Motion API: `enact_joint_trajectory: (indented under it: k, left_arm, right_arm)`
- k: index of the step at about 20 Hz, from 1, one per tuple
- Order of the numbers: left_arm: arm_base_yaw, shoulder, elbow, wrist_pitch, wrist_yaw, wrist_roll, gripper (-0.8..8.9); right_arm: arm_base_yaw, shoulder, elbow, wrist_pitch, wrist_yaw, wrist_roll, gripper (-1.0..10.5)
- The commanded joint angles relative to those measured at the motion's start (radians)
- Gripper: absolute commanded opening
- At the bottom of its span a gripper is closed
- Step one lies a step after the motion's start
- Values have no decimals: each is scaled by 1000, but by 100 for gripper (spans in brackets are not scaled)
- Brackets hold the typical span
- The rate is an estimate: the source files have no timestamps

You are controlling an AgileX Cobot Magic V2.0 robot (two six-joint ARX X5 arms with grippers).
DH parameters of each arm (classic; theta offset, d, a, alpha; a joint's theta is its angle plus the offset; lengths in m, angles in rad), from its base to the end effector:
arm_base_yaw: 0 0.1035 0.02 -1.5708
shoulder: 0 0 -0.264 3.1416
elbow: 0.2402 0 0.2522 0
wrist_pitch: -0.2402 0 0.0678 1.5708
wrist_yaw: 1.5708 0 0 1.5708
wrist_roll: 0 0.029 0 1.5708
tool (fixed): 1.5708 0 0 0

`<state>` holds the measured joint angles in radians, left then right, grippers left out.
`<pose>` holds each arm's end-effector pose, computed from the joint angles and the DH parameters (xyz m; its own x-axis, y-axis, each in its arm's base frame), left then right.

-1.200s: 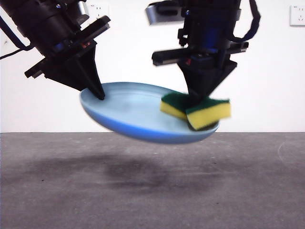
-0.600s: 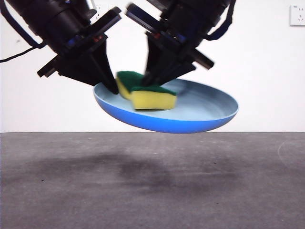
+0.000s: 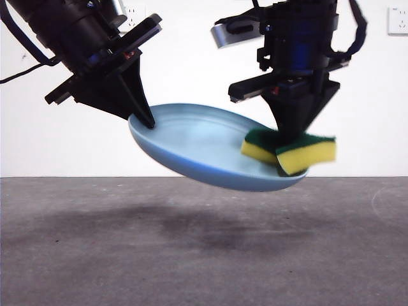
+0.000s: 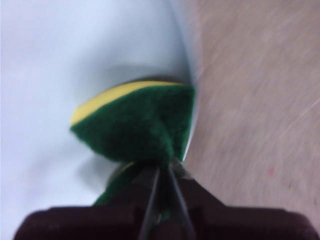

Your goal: Pick up the plate,pick up the cloth,clean the plate with the cloth

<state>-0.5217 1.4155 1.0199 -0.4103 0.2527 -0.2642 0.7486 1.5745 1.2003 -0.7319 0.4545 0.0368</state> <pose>0.2519 -0.1532 0.2561 0.4567 -0.5509 -0.6985 0.4473 0.8209 -0.3549 0.2380 0.2037 0.2499 0.5938 -0.0476 -0.8032 -0.4430 0.8140 -0.3757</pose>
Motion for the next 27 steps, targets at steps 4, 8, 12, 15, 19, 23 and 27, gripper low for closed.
enact_joint_trajectory:
  k: [4, 8, 12, 15, 19, 23, 27]
  left_arm:
    - [-46, -3, 2, -5, 31, 28, -8]
    - [-50, -3, 2, -19, -105, 81, -8]
    - [11, -3, 2, -29, -258, 171, -8]
    - [105, 5, 2, -5, -258, 187, -8]
    - [224, 82, 2, -3, -243, 207, -8]
    - [277, 216, 2, -6, -245, 217, -8]
    - [282, 293, 2, -8, -249, 216, 20]
  right_arm:
    - [-29, 3, -12, 278, -240, -8, -17]
    - [-29, -8, -12, 332, -477, 20, -17]
    - [-29, -93, -12, 228, -476, 14, -17]
    - [-29, -177, -12, 99, -419, -4, -17]
    - [-29, -288, -12, 19, -344, -8, -17]
    - [-29, -396, -12, 2, -343, -7, -17]
    - [-29, -469, -12, -14, -340, -1, -17]
